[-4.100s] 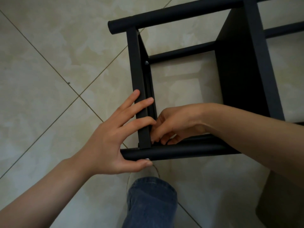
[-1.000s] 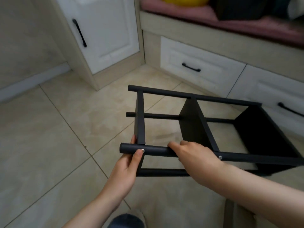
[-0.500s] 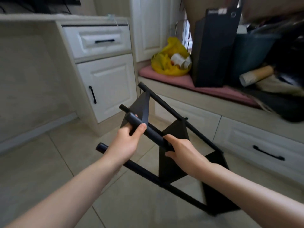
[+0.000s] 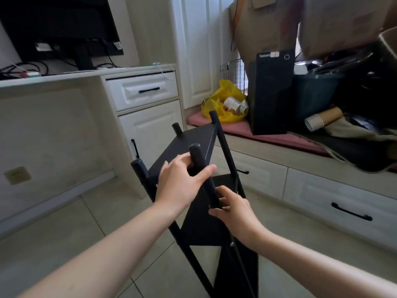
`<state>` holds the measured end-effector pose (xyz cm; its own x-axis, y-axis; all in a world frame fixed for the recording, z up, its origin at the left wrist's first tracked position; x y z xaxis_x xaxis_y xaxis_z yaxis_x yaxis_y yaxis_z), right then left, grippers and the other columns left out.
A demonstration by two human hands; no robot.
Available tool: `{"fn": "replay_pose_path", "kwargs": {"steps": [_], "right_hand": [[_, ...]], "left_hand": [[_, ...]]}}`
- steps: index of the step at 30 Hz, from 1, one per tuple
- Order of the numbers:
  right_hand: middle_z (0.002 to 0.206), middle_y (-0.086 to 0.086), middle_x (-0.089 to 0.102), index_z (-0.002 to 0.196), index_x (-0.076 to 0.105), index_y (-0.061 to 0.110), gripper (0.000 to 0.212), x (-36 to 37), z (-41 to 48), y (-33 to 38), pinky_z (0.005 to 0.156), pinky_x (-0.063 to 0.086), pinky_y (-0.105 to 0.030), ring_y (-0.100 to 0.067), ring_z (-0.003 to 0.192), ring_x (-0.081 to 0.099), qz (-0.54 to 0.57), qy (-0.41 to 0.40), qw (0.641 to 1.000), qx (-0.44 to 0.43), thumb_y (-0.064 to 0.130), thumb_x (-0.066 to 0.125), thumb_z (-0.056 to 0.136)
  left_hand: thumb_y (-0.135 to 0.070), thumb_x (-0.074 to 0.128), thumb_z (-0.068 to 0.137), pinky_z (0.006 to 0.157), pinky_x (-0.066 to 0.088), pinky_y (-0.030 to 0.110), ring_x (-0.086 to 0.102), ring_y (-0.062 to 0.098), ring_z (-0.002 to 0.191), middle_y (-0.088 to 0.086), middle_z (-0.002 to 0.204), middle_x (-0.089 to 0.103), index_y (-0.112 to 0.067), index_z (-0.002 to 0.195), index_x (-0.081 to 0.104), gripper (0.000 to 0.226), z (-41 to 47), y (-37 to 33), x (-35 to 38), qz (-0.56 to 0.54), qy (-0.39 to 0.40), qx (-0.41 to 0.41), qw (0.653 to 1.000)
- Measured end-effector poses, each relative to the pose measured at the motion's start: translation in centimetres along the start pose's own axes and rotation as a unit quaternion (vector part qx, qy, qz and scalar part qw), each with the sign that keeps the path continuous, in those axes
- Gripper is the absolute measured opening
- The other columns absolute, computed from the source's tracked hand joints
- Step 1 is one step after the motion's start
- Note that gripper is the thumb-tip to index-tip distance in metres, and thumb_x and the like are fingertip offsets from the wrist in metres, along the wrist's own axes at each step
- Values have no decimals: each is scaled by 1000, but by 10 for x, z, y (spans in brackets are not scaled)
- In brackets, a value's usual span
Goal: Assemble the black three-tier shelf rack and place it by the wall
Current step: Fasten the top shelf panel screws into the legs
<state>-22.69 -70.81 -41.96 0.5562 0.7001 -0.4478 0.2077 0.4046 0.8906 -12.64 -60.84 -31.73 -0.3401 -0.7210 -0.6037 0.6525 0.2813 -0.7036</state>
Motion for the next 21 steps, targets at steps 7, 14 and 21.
{"fn": "replay_pose_path", "kwargs": {"steps": [7, 14, 21], "right_hand": [[102, 12, 73, 116, 70, 32, 23, -17, -35, 9, 76, 50, -11, 2, 94, 67, -21, 40, 999, -3, 22, 64, 96], [93, 5, 74, 100, 70, 23, 10, -86, -44, -22, 80, 53, -26, -12, 95, 69, -21, -86, 994, 62, 30, 66, 94], [112, 3, 58, 132, 50, 14, 44, -113, -39, -52, 72, 41, -21, -13, 99, 55, -72, -144, 981, 104, 36, 62, 96]], "left_hand": [[-29, 71, 93, 118, 31, 52, 64, 17, 108, 1, 100, 72, -22, 118, 70, 26, -35, -13, -7, -61, -6, 29, 998], [-22, 73, 92, 124, 22, 44, 58, 9, 125, -16, 117, 66, -27, 129, 64, 39, -54, -13, -16, -83, 14, 70, 994], [-3, 76, 81, 112, 41, 43, 58, -1, 119, -23, 118, 70, -37, 122, 65, 55, -60, -8, -26, -86, 51, 127, 987]]}}
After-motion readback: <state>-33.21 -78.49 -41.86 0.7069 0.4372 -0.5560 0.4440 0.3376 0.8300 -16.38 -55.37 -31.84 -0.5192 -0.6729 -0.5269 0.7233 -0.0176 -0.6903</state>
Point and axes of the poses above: each hand's wrist, its own z-axis towards the middle knuckle, its own x-axis out of the palm, y = z × x, the point moved 7 cm from there along z, towards the middle knuckle
